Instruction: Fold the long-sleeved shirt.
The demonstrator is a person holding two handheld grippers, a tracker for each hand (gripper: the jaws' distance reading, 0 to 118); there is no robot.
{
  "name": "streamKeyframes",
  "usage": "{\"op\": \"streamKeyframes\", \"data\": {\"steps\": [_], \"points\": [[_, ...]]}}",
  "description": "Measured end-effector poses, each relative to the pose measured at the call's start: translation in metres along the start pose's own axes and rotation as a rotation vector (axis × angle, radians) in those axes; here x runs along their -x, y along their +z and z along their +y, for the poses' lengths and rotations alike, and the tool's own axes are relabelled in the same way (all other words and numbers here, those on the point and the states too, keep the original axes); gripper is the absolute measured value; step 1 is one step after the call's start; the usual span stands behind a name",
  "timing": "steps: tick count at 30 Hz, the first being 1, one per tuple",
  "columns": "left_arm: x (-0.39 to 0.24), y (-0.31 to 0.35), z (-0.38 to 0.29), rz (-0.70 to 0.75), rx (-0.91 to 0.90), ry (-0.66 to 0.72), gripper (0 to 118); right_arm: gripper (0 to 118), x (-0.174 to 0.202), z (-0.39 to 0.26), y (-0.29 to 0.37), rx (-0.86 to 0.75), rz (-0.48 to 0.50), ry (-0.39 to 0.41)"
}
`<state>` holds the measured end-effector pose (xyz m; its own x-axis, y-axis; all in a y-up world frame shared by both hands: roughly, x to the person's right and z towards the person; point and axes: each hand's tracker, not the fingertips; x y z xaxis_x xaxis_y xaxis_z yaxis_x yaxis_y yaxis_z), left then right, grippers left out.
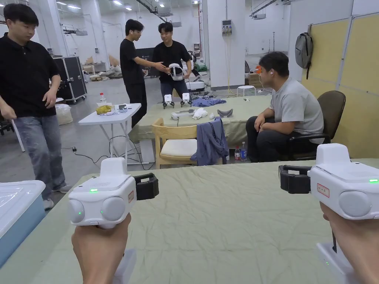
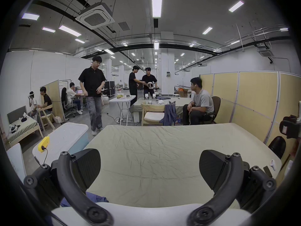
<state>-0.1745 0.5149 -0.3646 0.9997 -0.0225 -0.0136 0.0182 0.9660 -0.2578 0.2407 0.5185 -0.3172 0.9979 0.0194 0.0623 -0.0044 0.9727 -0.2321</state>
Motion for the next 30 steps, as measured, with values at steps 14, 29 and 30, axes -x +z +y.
{"op": "streamKeyframes", "data": {"steps": [14,29,30], "points": [[-0.006,0.003,-0.001,0.019,0.035,-0.051,118,118,0.001,-0.001,0.001,0.001,0.004,-0.005],[-0.031,0.029,0.000,-0.053,0.008,-0.099,118,118,0.012,-0.003,0.000,0.024,0.024,0.010],[-0.029,0.030,-0.001,-0.086,0.010,-0.068,118,118,0.012,-0.003,0.000,0.025,0.025,0.011]]}}
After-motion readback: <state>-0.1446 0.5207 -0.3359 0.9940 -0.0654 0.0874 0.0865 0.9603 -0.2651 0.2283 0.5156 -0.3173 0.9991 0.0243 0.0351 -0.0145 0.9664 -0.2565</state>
